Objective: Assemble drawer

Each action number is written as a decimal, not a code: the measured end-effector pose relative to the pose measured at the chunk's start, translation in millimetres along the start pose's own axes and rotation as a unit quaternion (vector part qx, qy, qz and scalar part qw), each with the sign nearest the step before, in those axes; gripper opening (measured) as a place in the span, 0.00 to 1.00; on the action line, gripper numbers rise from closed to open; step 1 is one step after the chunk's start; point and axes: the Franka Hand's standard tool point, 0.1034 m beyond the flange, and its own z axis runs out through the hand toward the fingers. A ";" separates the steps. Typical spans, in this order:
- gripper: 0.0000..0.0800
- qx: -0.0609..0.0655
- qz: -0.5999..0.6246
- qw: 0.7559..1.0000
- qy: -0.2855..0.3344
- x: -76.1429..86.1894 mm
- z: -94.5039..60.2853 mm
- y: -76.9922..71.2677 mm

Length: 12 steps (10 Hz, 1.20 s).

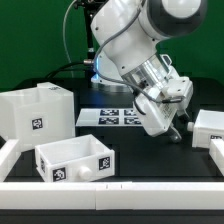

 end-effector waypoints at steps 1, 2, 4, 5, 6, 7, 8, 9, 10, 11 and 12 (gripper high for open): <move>0.81 -0.007 0.002 1.000 0.002 -3.4 2.9 3.2; 0.81 -0.014 0.002 1.000 0.005 -5.9 5.6 6.4; 0.81 -0.015 0.002 1.000 0.005 -6.7 6.6 7.7; 0.76 -0.015 0.003 1.000 0.005 -6.2 6.4 7.4; 0.59 -0.015 0.003 1.000 0.005 -6.1 6.3 7.4; 0.40 -0.015 0.003 1.000 0.005 -5.9 6.3 7.4; 0.40 -0.015 0.003 1.000 0.005 -5.8 6.2 7.3; 0.20 -0.015 0.004 1.000 0.005 -5.6 6.1 7.2; 0.20 -0.015 0.004 1.000 0.005 -5.6 6.1 7.1; 0.21 -0.015 0.004 1.000 0.005 -5.6 6.1 7.1; 0.21 -0.015 0.004 1.000 0.005 -5.6 6.1 7.1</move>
Offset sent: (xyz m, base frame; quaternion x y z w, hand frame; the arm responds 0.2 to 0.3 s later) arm -0.0010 0.0102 0.0011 -0.0108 0.0062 0.0138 0.9998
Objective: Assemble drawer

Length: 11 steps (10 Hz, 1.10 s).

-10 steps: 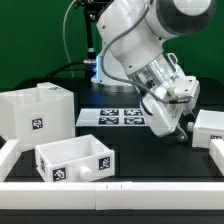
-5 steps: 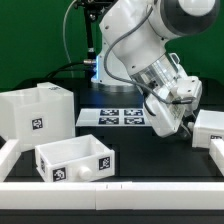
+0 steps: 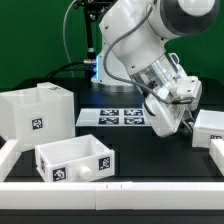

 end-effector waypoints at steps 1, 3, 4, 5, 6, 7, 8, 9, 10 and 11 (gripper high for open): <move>0.21 -0.002 -0.004 1.000 -0.001 2.8 -3.4 0.0; 0.21 -0.004 -0.004 1.000 0.003 25.0 -33.9 -0.7; 0.21 -0.008 -0.021 1.000 0.013 33.9 -49.8 1.3; 0.21 -0.014 -0.009 1.000 0.022 42.0 -66.3 0.1; 0.21 -0.018 -0.013 0.999 0.047 41.9 -84.0 -3.5; 0.21 -0.017 -0.002 0.998 0.056 31.7 -93.9 -3.8; 0.21 -0.014 0.001 0.997 0.079 28.3 -93.4 -4.0; 0.21 -0.018 0.000 0.995 0.100 23.7 -89.7 -1.3; 0.21 -0.026 -0.002 0.992 0.126 19.3 -87.5 1.3; 0.21 -0.064 -0.044 0.986 0.148 21.3 -97.2 2.8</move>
Offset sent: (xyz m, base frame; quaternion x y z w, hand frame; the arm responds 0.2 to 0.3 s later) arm -0.0357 -0.0577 0.0376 -0.0488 0.0458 -0.0443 0.9968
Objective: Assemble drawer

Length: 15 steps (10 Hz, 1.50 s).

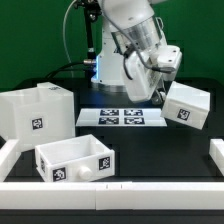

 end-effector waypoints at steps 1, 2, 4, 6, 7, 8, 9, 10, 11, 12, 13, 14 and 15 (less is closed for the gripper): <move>0.21 -0.016 -0.030 0.999 0.021 14.3 -24.1 -6.2; 0.21 -0.014 -0.042 0.999 0.030 22.9 -50.6 -16.0; 0.21 0.000 -0.044 0.995 0.088 20.2 -74.5 -31.4; 0.21 -0.002 -0.046 0.989 0.138 12.7 -65.8 -25.1; 0.21 -0.005 -0.074 0.982 0.172 11.0 -61.5 -27.8; 0.21 -0.027 -0.110 0.973 0.202 13.1 -51.4 -38.9; 0.21 -0.055 -0.140 0.961 0.230 16.4 -58.9 -55.1; 0.21 -0.065 -0.160 0.951 0.258 14.5 -64.9 -65.9; 0.21 -0.068 -0.173 0.944 0.273 8.0 -66.9 -74.4; 0.21 -0.067 -0.183 0.941 0.275 -3.4 -63.5 -77.1; 0.21 -0.063 -0.191 0.934 0.295 -11.6 -59.1 -74.5; 0.21 -0.062 -0.206 0.926 0.309 -20.9 -54.0 -70.9; 0.21 -0.071 -0.218 0.917 0.326 -24.3 -54.5 -70.0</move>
Offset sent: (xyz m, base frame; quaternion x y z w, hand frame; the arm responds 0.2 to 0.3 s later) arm 0.0308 -0.0261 0.0378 -0.0225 0.1723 0.0081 0.9847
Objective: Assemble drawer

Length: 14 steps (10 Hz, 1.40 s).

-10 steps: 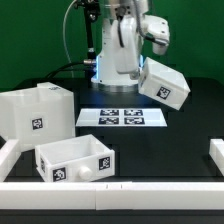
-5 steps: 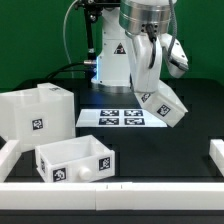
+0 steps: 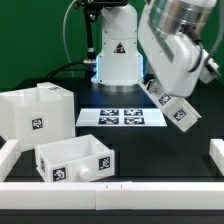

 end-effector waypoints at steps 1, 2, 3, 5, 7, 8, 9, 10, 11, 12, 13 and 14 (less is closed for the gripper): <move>0.21 -0.018 -0.027 0.999 0.038 6.2 -6.5 -6.0; 0.21 -0.024 -0.061 0.996 0.063 13.3 -10.7 -12.8; 0.21 -0.024 -0.079 0.993 0.089 20.5 -11.2 -12.4; 0.21 -0.017 -0.128 0.979 0.158 18.0 -7.8 -14.0; 0.21 -0.016 -0.140 0.977 0.162 5.8 -7.3 -14.1; 0.21 -0.014 -0.143 0.977 0.157 4.6 -7.1 -14.8; 0.21 -0.006 -0.148 0.976 0.157 4.8 -8.0 -20.5; 0.21 0.006 -0.153 0.976 0.157 6.5 -10.0 -30.6; 0.21 0.008 -0.163 0.974 0.159 9.3 -14.3 -38.6; 0.21 0.014 -0.164 0.973 0.161 12.7 -21.0 -45.8; 0.21 0.014 -0.179 0.970 0.164 16.0 -27.0 -50.7; 0.21 0.014 -0.189 0.968 0.164 20.6 -34.0 -52.6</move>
Offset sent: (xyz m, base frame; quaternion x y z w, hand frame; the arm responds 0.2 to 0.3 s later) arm 0.0054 -0.0494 0.0140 -0.0253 0.2571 -0.0668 0.9637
